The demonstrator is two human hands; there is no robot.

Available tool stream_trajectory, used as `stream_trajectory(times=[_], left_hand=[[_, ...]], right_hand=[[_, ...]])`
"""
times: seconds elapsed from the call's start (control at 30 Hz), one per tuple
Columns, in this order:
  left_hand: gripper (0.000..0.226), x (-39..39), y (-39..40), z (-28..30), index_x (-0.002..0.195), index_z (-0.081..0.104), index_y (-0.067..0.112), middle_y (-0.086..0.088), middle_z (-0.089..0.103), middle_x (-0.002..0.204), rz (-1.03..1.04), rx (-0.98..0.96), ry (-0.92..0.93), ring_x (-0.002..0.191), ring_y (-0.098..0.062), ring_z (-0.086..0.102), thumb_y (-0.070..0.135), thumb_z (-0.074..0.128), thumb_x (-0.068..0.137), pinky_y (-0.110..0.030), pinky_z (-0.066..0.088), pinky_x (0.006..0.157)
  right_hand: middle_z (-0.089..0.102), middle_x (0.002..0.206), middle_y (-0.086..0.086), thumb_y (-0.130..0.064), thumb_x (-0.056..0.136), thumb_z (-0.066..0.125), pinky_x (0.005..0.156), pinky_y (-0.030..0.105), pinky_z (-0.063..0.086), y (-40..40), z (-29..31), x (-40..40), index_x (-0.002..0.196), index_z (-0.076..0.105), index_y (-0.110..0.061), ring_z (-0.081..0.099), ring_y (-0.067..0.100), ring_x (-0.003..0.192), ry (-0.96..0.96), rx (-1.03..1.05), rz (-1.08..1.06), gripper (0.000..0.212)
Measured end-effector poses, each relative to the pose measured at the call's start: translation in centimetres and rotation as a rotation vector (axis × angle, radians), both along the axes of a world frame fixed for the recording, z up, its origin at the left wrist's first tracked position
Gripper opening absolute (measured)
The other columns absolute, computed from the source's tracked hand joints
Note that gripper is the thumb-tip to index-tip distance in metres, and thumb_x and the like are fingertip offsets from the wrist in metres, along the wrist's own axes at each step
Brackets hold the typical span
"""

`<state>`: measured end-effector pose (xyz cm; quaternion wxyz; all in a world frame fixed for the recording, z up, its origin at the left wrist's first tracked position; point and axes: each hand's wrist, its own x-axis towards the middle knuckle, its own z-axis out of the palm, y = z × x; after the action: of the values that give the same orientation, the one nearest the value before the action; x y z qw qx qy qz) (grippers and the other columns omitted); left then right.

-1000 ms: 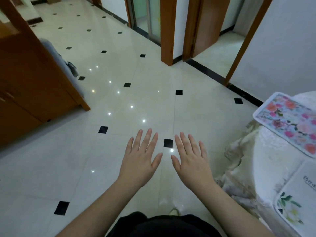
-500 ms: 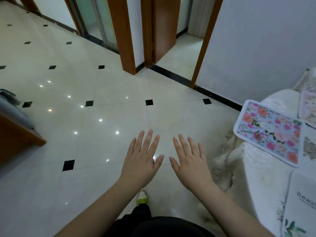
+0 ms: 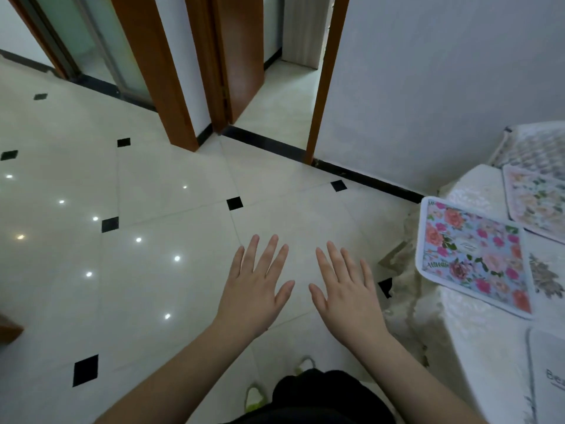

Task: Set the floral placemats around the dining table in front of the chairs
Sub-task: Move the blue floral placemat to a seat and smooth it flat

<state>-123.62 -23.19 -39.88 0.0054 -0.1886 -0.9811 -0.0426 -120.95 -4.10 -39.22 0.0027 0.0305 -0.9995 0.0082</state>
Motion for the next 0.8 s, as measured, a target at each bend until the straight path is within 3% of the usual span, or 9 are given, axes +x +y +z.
stream_trajectory(times=[0.27,0.47,0.8], left_hand=[[0.066,-9.7,4.6,-0.9,0.154,0.033,0.02,-0.004,0.034,0.16,-0.109,-0.029,-0.025,0.146,-0.03,0.033,0.055,0.012,0.102,-0.05,0.016,0.115],[0.064,-17.1,10.2,-0.4,0.154,0.033,0.02,-0.004,0.036,0.158,-0.2,-0.066,-0.018,0.143,-0.029,0.038,0.054,0.019,0.102,-0.049,0.016,0.114],[0.065,-24.7,19.7,0.2,0.154,0.033,0.019,-0.005,0.031,0.161,-0.396,-0.082,-0.004,0.149,-0.027,0.023,0.055,0.016,0.102,-0.049,0.016,0.116]], right_hand=[[0.031,0.158,0.008,-0.051,0.096,0.026,0.113,0.046,0.013,4.5,-1.8,-7.4,0.151,0.032,-0.02,0.035,0.027,0.143,-0.009,-0.045,-0.123,0.064],[0.032,0.157,0.008,-0.049,0.096,0.026,0.116,0.05,0.019,9.6,-1.4,-13.6,0.151,0.033,-0.019,0.036,0.028,0.142,0.001,-0.094,-0.247,0.063],[0.037,0.155,0.009,-0.047,0.094,0.029,0.114,0.053,0.028,16.8,-1.4,-17.8,0.149,0.037,-0.017,0.039,0.028,0.14,0.006,-0.135,-0.406,0.063]])
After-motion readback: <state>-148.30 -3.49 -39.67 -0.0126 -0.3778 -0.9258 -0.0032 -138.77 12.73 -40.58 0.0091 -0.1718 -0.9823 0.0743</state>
